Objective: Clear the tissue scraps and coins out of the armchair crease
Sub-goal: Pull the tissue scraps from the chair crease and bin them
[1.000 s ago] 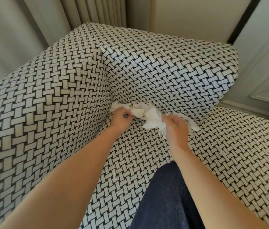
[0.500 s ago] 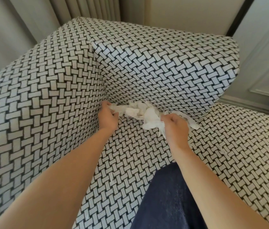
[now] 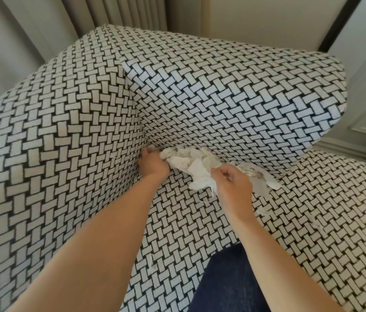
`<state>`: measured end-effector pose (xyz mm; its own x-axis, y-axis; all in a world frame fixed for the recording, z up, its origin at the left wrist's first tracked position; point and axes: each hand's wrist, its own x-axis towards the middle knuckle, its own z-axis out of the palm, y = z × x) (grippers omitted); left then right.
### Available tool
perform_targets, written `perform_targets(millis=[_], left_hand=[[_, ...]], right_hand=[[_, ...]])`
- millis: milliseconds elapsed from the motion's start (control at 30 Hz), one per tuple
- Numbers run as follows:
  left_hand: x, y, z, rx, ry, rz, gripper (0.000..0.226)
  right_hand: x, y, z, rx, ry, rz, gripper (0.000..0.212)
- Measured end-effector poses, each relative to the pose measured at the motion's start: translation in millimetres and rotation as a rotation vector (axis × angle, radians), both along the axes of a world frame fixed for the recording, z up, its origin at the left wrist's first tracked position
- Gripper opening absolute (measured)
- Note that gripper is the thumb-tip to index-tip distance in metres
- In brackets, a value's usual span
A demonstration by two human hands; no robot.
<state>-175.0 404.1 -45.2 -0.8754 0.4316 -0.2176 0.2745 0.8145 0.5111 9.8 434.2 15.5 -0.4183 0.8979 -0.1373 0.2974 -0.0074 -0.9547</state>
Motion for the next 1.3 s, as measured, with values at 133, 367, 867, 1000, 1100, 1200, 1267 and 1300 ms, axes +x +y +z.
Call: perform_targets(millis=[133,367,867,1000,1100,1200,1267,1300], left_hand=[[5,5,-6,0.074,0.144,0.013,0.025],[8,1,-11,0.152,0.206,0.043,0.022],[7,-26,5,0.105,0.269,-0.135,0.040],[10,-22,5,-0.140,0.217,-0.207,0.050],[4,-17,4,-0.146,0.220,-0.183,0.041],[-1,-19,8,-0.021,0.223,-0.132,0.037],[-2,-20,13,0.033,0.184,-0.106,0.033],[-2,-22,15,0.047,0.171,-0.100,0.032]], right_hand=[[-2,-1,1,-0.033,0.017,-0.002,0.014],[-2,-3,1,-0.080,0.055,-0.016,0.022],[-4,-3,4,-0.127,0.060,-0.038,0.022],[-5,-3,3,-0.122,0.064,-0.042,0.022],[-4,-2,5,-0.139,0.080,-0.042,0.021],[-3,-2,5,-0.128,0.073,-0.030,0.024],[-3,-2,5,-0.124,0.076,-0.029,0.026],[-3,-2,4,-0.128,0.080,-0.033,0.026]])
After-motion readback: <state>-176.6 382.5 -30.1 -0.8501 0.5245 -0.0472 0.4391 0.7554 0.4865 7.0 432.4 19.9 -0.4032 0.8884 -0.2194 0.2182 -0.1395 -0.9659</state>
